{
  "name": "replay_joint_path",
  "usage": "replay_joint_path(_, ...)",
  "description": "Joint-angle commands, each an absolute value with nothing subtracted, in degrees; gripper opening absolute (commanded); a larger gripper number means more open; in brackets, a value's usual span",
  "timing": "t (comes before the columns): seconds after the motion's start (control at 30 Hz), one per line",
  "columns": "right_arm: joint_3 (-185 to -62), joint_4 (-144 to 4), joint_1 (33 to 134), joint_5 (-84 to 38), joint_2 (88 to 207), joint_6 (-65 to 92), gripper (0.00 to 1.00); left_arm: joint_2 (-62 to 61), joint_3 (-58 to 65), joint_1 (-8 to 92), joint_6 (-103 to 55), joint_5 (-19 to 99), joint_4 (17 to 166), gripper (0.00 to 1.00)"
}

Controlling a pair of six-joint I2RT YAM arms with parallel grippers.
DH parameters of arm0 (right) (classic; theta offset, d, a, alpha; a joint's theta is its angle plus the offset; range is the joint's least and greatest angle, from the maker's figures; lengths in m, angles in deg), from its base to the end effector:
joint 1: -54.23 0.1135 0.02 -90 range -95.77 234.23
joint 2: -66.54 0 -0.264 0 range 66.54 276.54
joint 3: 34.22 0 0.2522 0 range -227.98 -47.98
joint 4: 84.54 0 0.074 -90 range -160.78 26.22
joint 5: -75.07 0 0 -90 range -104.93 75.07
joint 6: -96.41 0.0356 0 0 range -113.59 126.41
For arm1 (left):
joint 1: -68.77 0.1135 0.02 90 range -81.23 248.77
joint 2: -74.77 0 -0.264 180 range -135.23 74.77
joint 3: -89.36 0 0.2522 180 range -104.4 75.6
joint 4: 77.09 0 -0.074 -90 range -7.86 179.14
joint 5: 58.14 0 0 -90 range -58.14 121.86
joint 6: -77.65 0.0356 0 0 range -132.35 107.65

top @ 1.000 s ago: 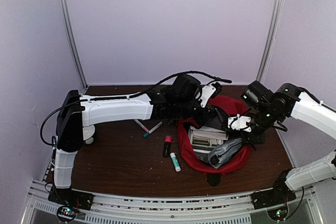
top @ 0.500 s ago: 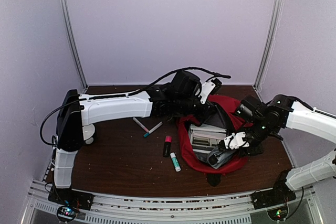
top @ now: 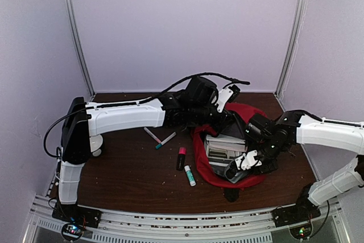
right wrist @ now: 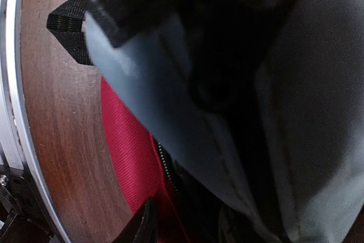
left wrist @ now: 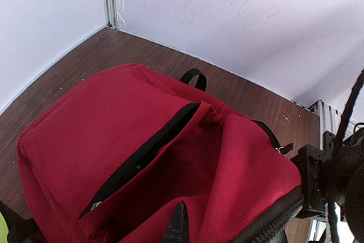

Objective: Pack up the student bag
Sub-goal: Adjust the student bag at the center of the board.

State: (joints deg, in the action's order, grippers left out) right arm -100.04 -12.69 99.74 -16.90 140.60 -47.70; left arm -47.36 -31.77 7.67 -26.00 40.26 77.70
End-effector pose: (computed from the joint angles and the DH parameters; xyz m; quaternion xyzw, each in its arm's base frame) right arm 0.1505 0.1549 0.2233 -0.7619 0.6417 0.0106 0.0874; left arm 0.2422 -0.4495 0.2844 0.3761 0.7596 -0.3693 0.3810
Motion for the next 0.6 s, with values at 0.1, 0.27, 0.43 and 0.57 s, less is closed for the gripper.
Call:
replay_joint_path(0.1, -98.34, -19.22, 100.97, -10.87, 144.23, -47.62, 0.38, -47.67, -33.65, 8.3, -26.59, 40.99, 80.54, 0.0)
replay_joint_path(0.27, -99.02, -17.75, 101.53, -9.38, 145.48, -47.37, 0.04, -47.66, -33.65, 8.39, -26.6, 40.77, 80.24, 0.0)
replay_joint_path(0.43, -103.24, -9.27, 101.56, -15.52, 138.08, -48.63, 0.0, -47.75, -33.31, 8.62, -26.27, 40.32, 80.0, 0.0)
replay_joint_path(0.57, -107.08, -4.86, 101.22, -23.47, 130.51, -48.71, 0.0, -48.23, -33.89, 9.53, -25.8, 40.12, 79.22, 0.0)
